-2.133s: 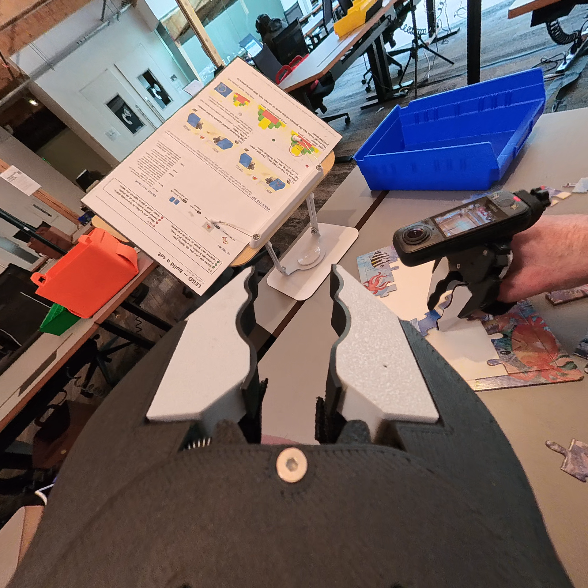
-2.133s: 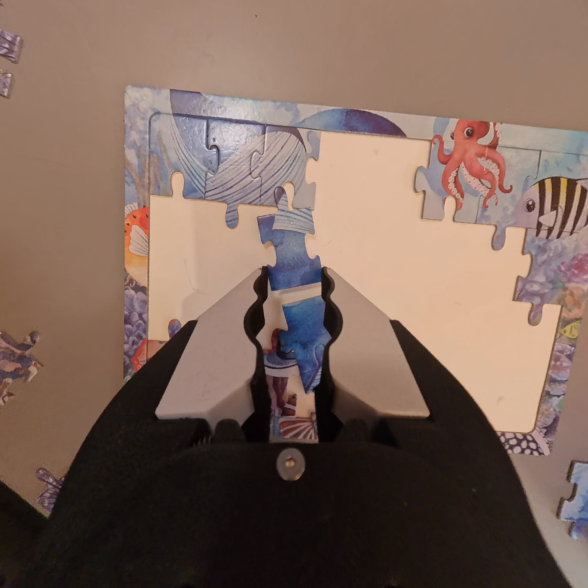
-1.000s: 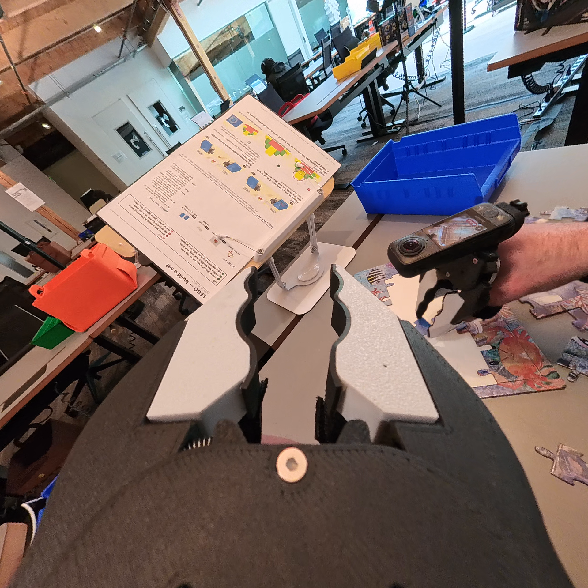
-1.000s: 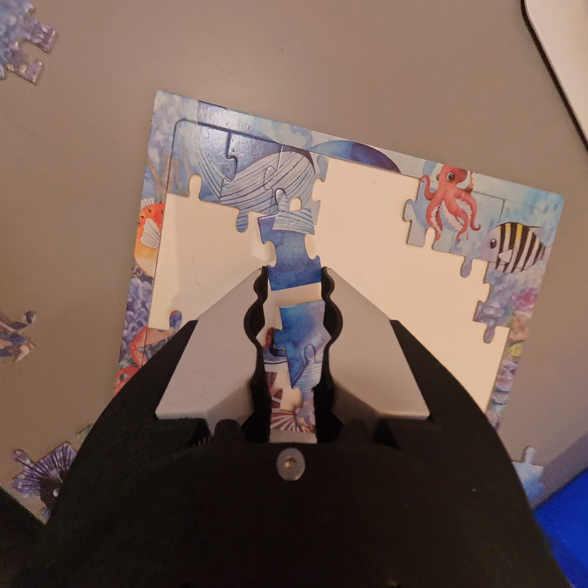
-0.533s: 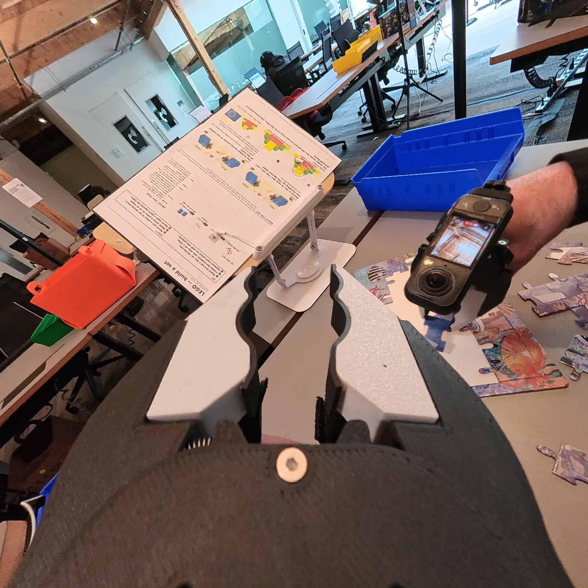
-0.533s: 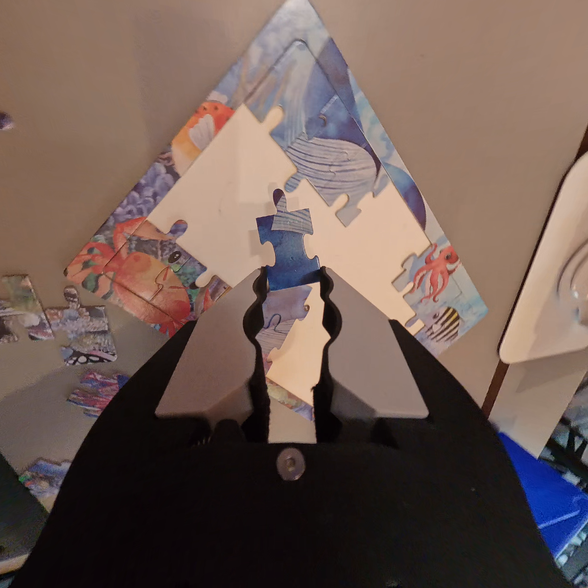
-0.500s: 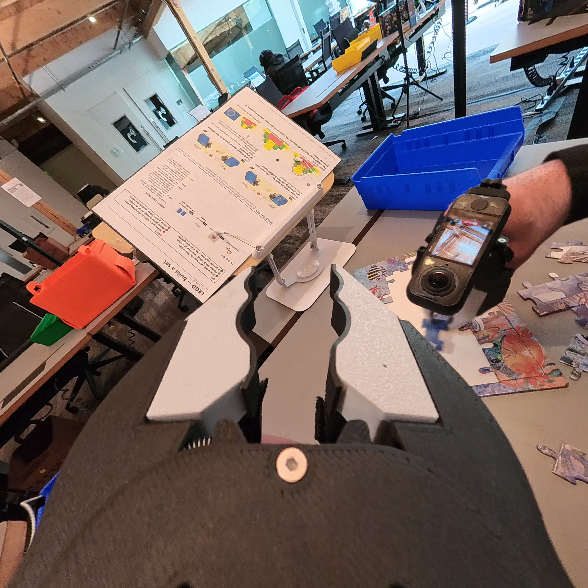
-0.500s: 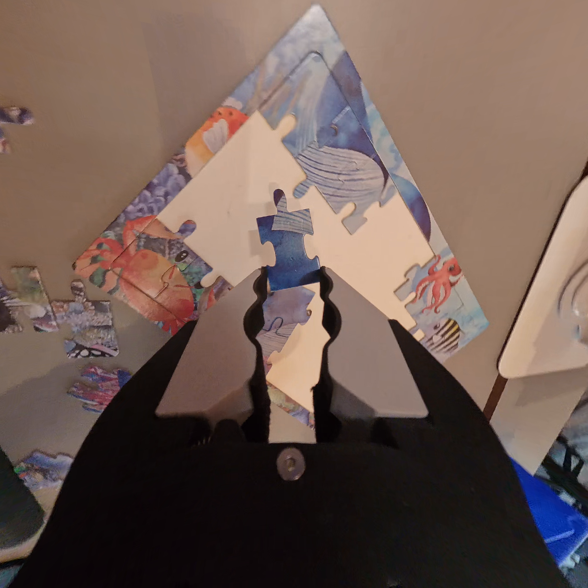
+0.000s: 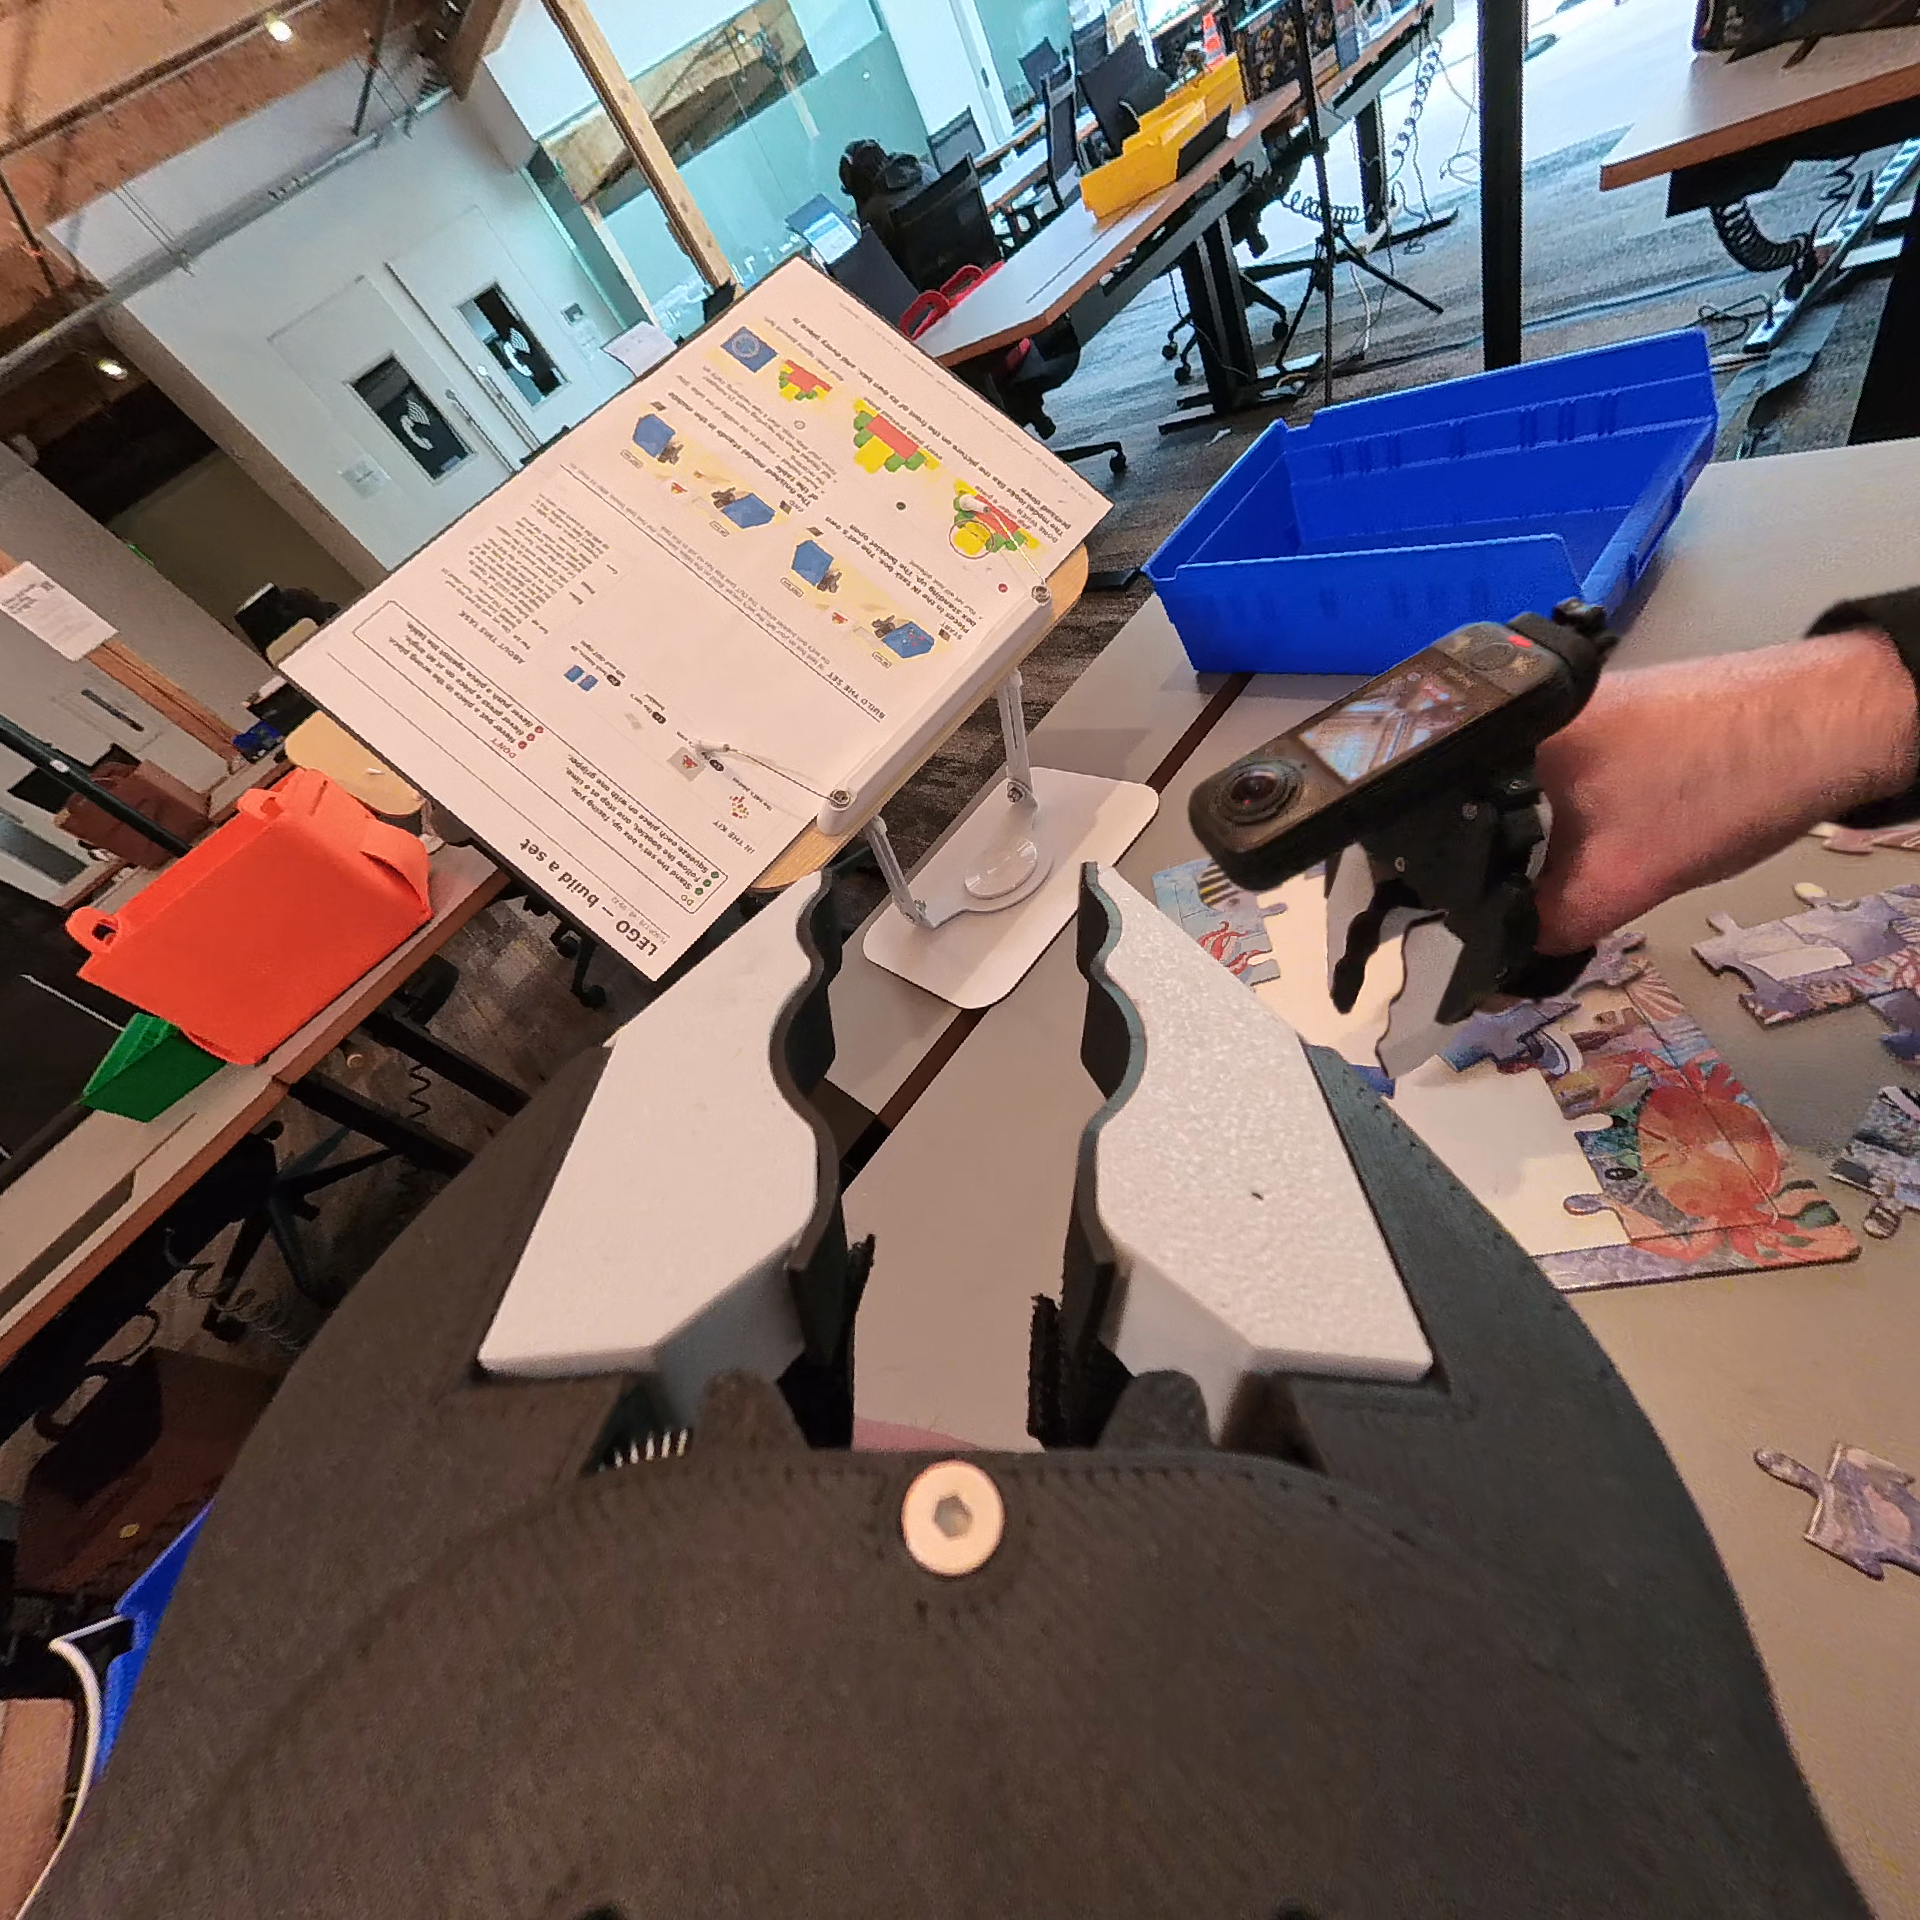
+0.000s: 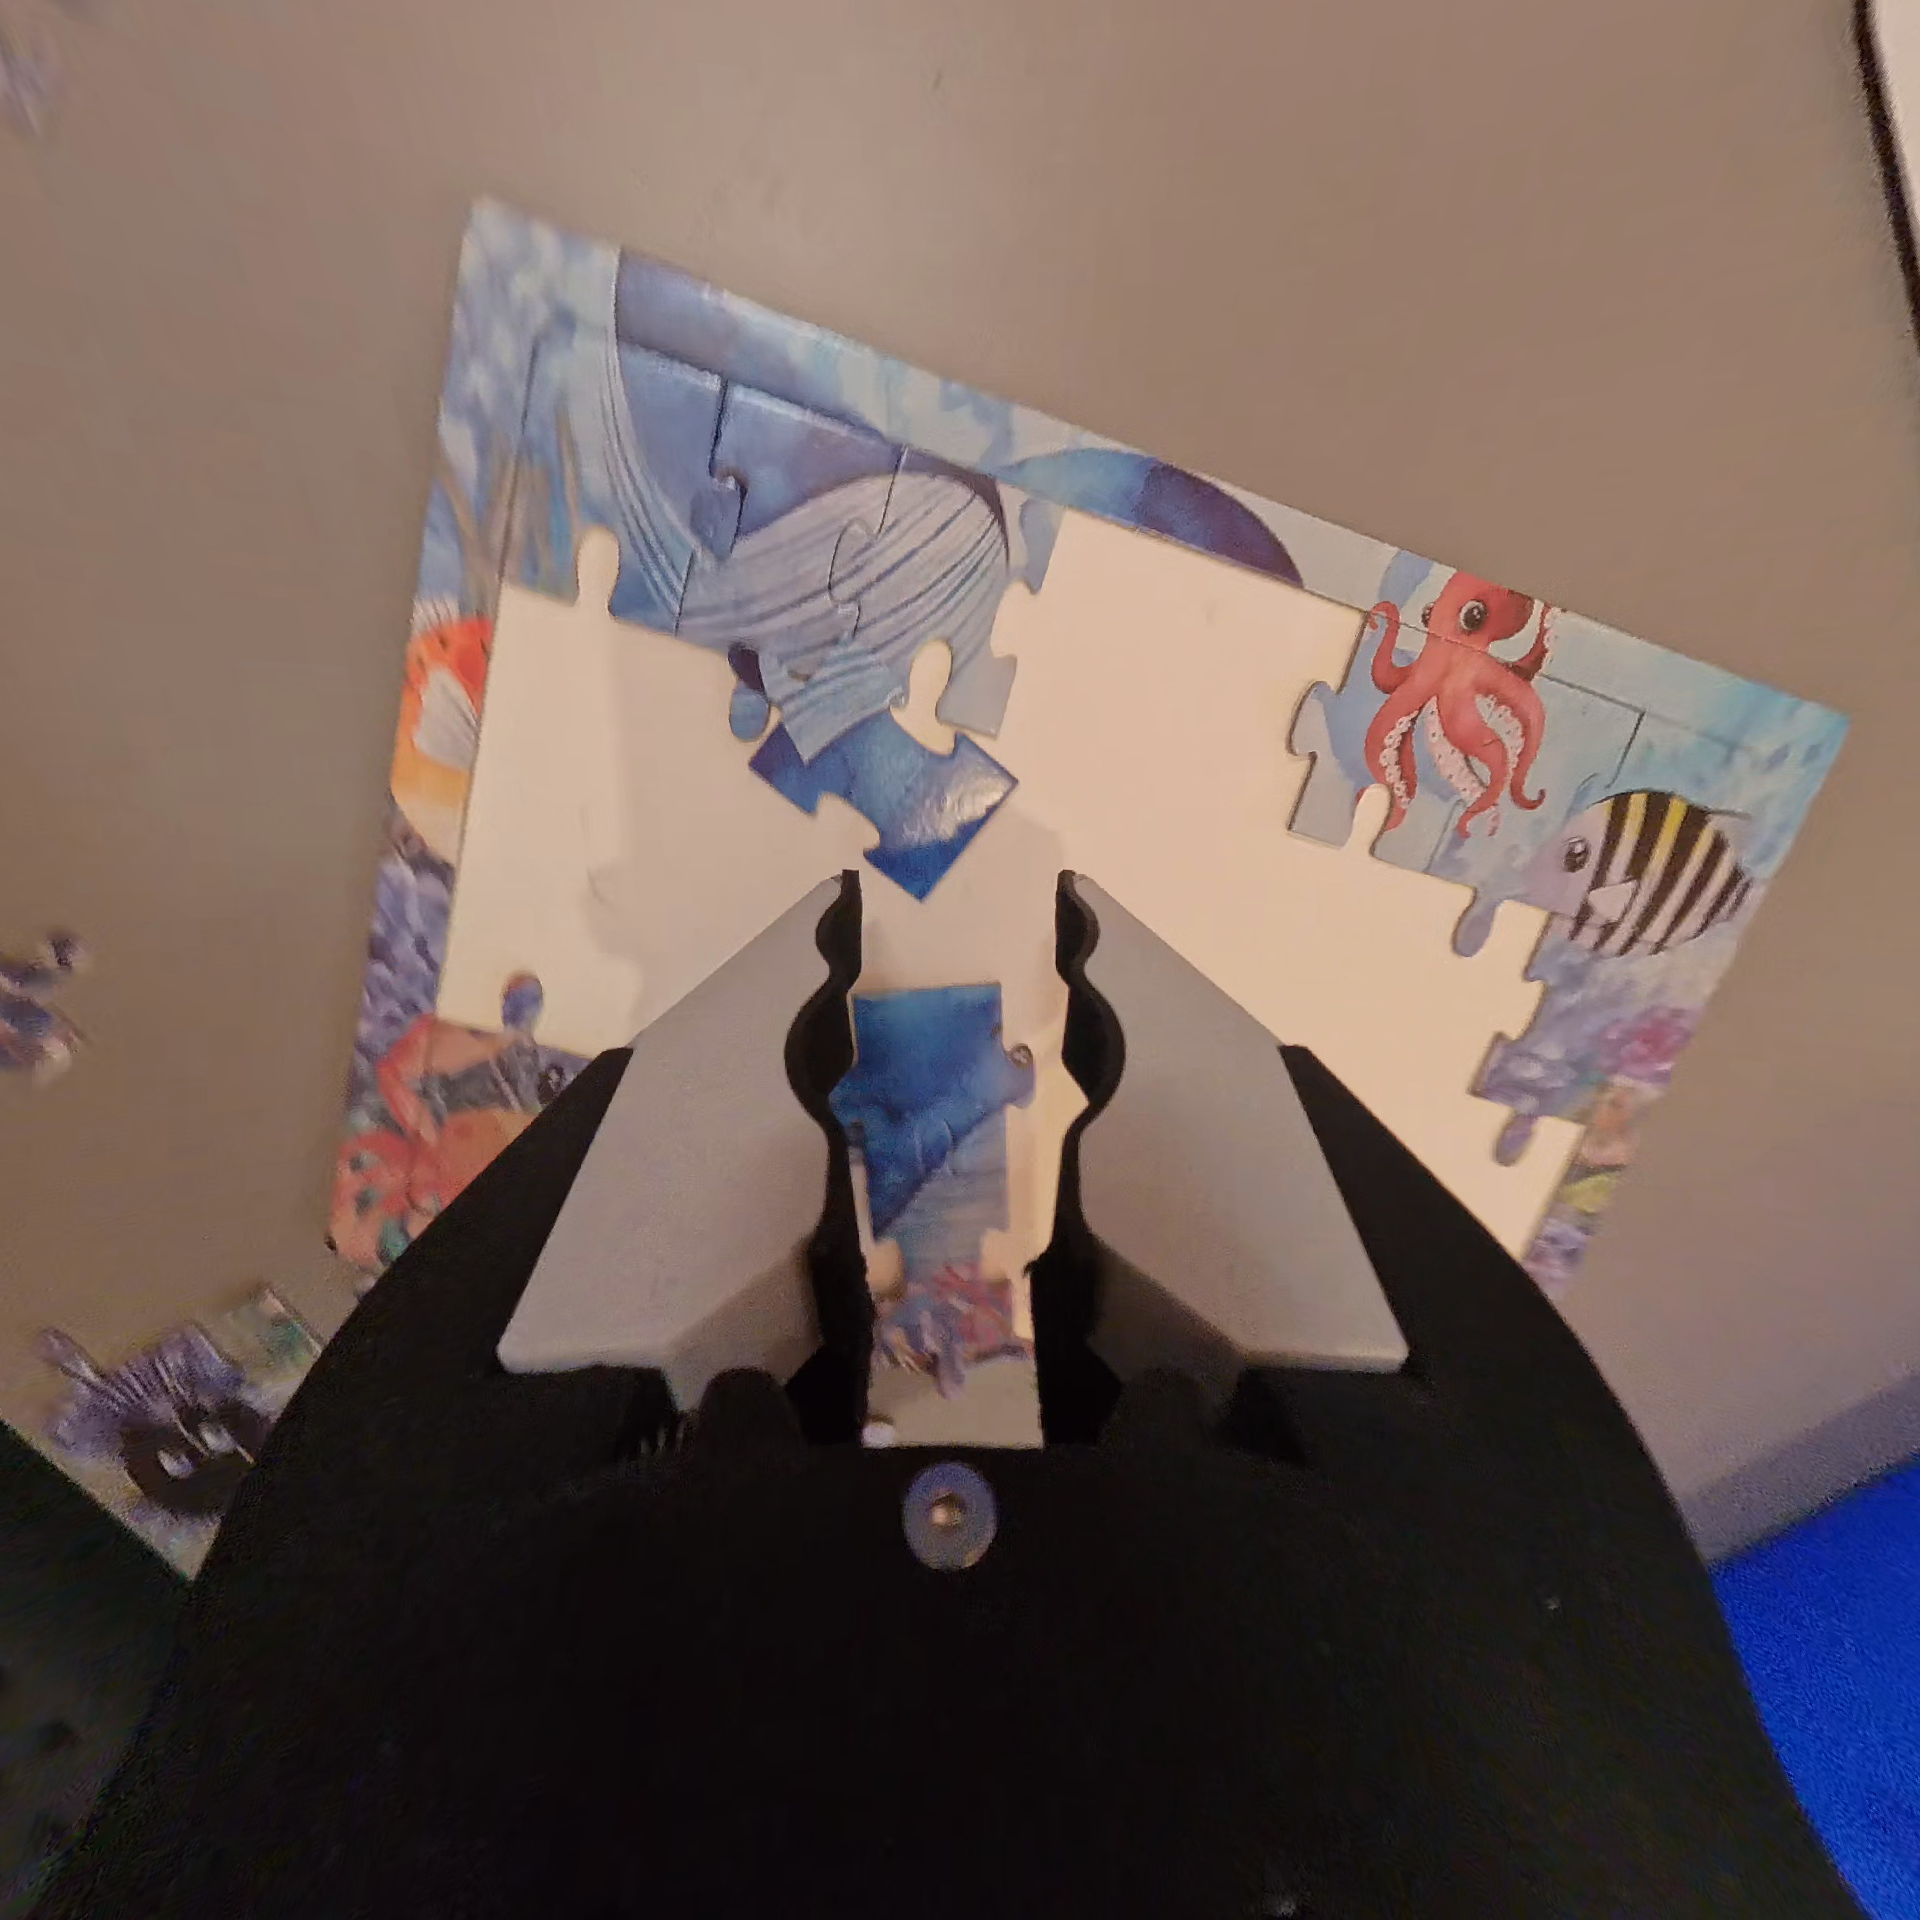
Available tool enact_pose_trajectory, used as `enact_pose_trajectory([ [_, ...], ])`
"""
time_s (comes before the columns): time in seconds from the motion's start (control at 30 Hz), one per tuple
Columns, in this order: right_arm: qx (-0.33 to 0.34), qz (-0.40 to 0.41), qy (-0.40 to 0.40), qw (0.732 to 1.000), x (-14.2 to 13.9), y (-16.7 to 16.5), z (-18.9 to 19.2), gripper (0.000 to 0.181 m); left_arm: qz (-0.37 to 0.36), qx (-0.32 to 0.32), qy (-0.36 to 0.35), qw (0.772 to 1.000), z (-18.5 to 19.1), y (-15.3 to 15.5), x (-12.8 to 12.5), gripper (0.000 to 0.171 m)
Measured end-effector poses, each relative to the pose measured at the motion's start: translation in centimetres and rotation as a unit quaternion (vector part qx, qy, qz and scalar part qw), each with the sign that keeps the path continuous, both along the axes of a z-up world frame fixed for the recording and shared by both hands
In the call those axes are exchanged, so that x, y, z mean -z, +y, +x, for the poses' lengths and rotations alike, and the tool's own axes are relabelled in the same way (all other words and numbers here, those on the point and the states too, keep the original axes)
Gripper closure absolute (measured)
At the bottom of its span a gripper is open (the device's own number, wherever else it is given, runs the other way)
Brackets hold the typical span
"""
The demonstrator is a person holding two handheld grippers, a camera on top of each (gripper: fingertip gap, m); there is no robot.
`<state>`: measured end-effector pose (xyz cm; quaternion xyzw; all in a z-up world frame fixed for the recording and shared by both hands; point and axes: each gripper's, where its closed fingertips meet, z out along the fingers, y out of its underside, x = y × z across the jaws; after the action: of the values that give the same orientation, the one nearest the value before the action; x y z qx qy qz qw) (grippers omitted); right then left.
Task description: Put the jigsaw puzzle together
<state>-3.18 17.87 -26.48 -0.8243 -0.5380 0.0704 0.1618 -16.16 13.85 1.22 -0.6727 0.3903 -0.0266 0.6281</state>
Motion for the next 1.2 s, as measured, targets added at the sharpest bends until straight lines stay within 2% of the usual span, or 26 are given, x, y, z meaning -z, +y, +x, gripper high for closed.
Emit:
enact_pose_trajectory([
  [0.07,0.04,-0.014,0.04,0.998,0.7,-0.4,-0.4,0.146,0.0,0.002,0.001,1.0,0.2,0.0,0.0,0.128],
  [0.17,0.069,-0.014,0.052,0.996,2.2,-0.6,-0.4,0.146,0.001,0.005,0.003,1.0,0.4,-0.1,0.0,0.128],
  [0.3,0.089,0.001,0.073,0.993,2.3,-0.3,-0.6,0.153,0.001,0.005,0.003,1.0,0.4,-0.1,0.0,0.128],
  [0.37,0.081,0.001,0.075,0.994,2.3,-0.4,-0.8,0.164,0.001,0.004,0.002,1.0,0.4,-0.1,0.0,0.128],
  [0.6,0.029,0.014,0.068,0.997,2.2,-0.5,-0.9,0.166,0.003,0.003,-0.003,1.0,0.1,-0.2,-0.2,0.128],
  [0.63,0.013,0.01,0.067,0.998,2.0,-0.8,-1.0,0.181,0.003,0.003,-0.003,1.0,0.0,-0.2,-0.2,0.128],
  [0.7,-0.025,0.026,0.065,0.997,1.3,-0.8,-1.3,0.181,0.004,0.003,-0.003,1.0,0.0,-0.2,-0.2,0.128],
  [0.8,-0.06,0.053,0.012,0.997,0.7,0.1,-0.3,0.181,0.004,0.003,-0.004,1.0,0.0,-0.2,-0.2,0.128],
  [0.9,-0.053,0.051,0.006,0.997,-0.3,0.7,-0.1,0.181,0.004,0.001,-0.005,1.0,-0.1,-0.2,-0.2,0.128],
  [0.93,-0.048,0.033,0.019,0.998,-0.5,0.2,-0.5,0.171,0.004,0.001,-0.005,1.0,-0.2,-0.1,-0.2,0.128],
  [1.0,-0.022,0.006,0.02,1.0,0.2,-0.3,-0.8,0.137,0.003,0.0,-0.005,1.0,-0.3,-0.1,-0.2,0.128],
  [1.07,-0.008,0.002,0.013,1.0,1.3,-0.5,-0.8,0.117,0.004,0.0,-0.005,1.0,-0.2,-0.1,-0.2,0.128],
  [1.1,-0.001,-0.006,0.016,1.0,1.8,-0.6,-1.0,0.113,0.004,0.001,-0.005,1.0,-0.2,-0.2,-0.3,0.128],
  [1.2,0.008,-0.026,0.041,0.999,2.4,-0.8,-1.4,0.119,0.005,0.002,-0.006,1.0,-0.2,-0.3,-0.4,0.128],
])
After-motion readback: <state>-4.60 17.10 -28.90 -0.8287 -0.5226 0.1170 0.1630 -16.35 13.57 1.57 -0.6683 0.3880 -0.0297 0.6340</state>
